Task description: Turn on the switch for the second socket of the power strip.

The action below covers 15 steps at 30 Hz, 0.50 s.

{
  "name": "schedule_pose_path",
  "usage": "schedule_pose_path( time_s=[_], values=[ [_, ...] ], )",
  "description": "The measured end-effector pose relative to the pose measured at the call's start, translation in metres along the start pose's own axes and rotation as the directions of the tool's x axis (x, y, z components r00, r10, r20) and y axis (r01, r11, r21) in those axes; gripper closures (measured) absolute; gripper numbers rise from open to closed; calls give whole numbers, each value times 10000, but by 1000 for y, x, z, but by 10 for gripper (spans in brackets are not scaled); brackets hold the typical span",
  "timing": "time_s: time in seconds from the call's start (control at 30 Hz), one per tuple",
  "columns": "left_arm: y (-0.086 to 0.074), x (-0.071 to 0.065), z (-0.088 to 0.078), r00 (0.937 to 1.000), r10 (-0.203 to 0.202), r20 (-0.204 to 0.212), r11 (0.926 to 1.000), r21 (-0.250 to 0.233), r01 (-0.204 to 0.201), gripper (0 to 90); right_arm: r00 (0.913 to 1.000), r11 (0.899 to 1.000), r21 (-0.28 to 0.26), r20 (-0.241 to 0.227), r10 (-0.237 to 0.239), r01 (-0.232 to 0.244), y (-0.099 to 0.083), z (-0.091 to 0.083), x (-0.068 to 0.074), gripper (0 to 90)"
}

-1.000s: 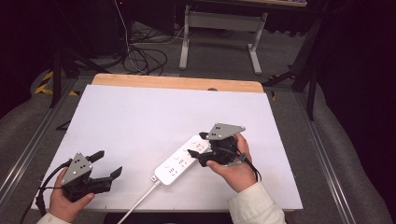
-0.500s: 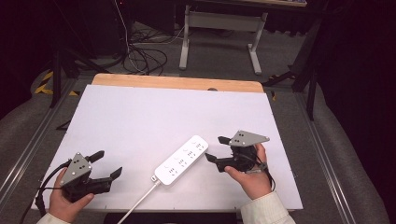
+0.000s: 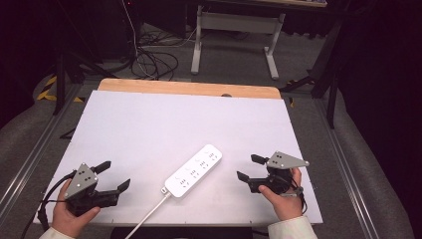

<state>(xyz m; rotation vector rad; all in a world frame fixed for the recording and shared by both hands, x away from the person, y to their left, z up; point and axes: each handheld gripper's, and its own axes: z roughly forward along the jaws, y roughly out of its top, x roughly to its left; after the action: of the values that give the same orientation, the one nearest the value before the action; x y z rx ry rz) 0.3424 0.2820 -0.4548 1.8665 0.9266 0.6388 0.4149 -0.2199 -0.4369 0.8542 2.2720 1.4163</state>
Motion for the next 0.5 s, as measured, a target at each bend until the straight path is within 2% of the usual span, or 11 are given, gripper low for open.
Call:
schedule_pose_path(
  time_s=[0.03, 0.2, 0.37, 0.47, 0.5],
  values=[
    [0, 0, 0, 10000, -4, 14, 10000, 7, 4, 148, 9998, 9998, -73, -38, 188, -188, -7, -1, -3, 214],
    [0, 1, 0, 10000, -13, 85, 10000, 54, 12, 137, 9994, 9994, 32, -1, 350, -350, -19, -2, -8, 207],
    [-1, 1, 1, 10000, 74, -36, 9999, 148, -74, 136, 9983, 9982, 142, -40, 581, -580, -34, -4, -14, 173],
    [-1, 1, 1, 10000, 18, -13, 9999, 117, -18, 136, 9978, 9974, 284, 14, 659, -659, -40, -3, -16, 163],
    [-1, 1, 1, 10000, 81, -25, 9999, 114, -80, 135, 9971, 9963, 422, 159, 747, -754, -47, -2, -18, 163]
  ],
)
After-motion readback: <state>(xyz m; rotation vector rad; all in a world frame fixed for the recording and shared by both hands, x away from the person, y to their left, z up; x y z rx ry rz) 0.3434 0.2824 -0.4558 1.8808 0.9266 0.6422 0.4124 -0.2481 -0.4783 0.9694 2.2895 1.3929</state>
